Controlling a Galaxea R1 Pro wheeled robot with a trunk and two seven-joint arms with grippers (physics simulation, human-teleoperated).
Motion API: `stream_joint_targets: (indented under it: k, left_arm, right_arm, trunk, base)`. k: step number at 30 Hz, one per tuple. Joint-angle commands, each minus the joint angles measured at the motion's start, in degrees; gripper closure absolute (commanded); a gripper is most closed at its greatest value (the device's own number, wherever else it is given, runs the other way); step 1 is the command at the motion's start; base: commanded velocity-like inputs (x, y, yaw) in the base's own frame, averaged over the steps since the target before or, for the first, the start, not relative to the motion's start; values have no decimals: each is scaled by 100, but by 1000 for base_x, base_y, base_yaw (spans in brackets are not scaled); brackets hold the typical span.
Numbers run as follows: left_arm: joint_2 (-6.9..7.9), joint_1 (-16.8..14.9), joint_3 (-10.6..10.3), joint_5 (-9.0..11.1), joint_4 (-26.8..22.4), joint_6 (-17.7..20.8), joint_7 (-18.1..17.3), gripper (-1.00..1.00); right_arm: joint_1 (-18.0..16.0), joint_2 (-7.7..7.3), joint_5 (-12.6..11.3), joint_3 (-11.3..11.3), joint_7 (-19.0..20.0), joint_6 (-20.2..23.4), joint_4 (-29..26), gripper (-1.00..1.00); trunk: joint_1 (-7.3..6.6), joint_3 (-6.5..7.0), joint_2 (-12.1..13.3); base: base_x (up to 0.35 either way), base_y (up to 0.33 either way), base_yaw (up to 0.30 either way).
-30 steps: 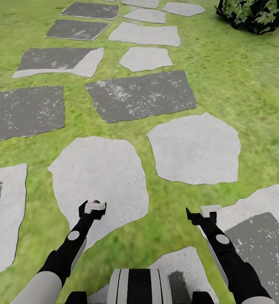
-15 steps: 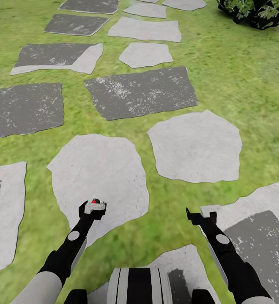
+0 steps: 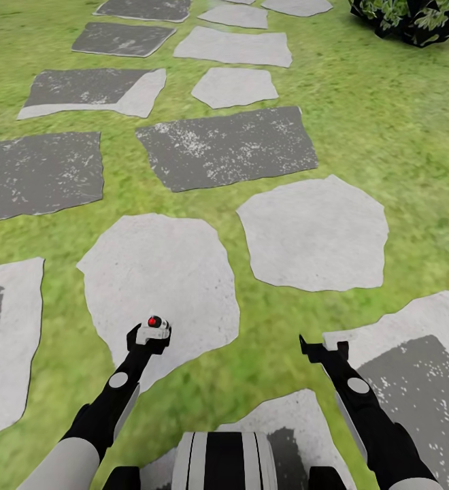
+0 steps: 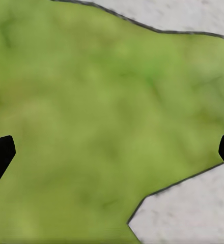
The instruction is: In the garden, pick up the pesticide atomizer on the floor and spray pesticide onto both trees until each tree trunk is fully covered.
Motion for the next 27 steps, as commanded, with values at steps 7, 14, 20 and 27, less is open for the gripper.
stream_joint_targets:
  k: [7, 14, 20, 27]
  left_arm:
    - [0, 1, 0, 0, 0, 0, 0, -100]
    - [0, -1, -1, 0, 0, 0, 0, -100]
    - [0, 0, -1, 1, 0, 0, 0, -100]
    - [0, 1, -2, 0, 0, 0, 0, -100]
  right_arm:
    - [0, 0, 0, 1, 2, 0, 0, -100]
    - [0, 0, 0, 1, 2, 0, 0, -100]
    - [0, 0, 0, 0, 2, 0, 0, -100]
    - [0, 0, 0, 0, 2, 0, 0, -100]
  trunk:
    - [0, 27, 0]
    - [0, 50, 0]
    - [0, 62, 0]
    - [0, 69, 0]
  base:
    - [0, 0, 0]
    - [0, 0, 0]
    - [0, 0, 0]
    - [0, 0, 0]
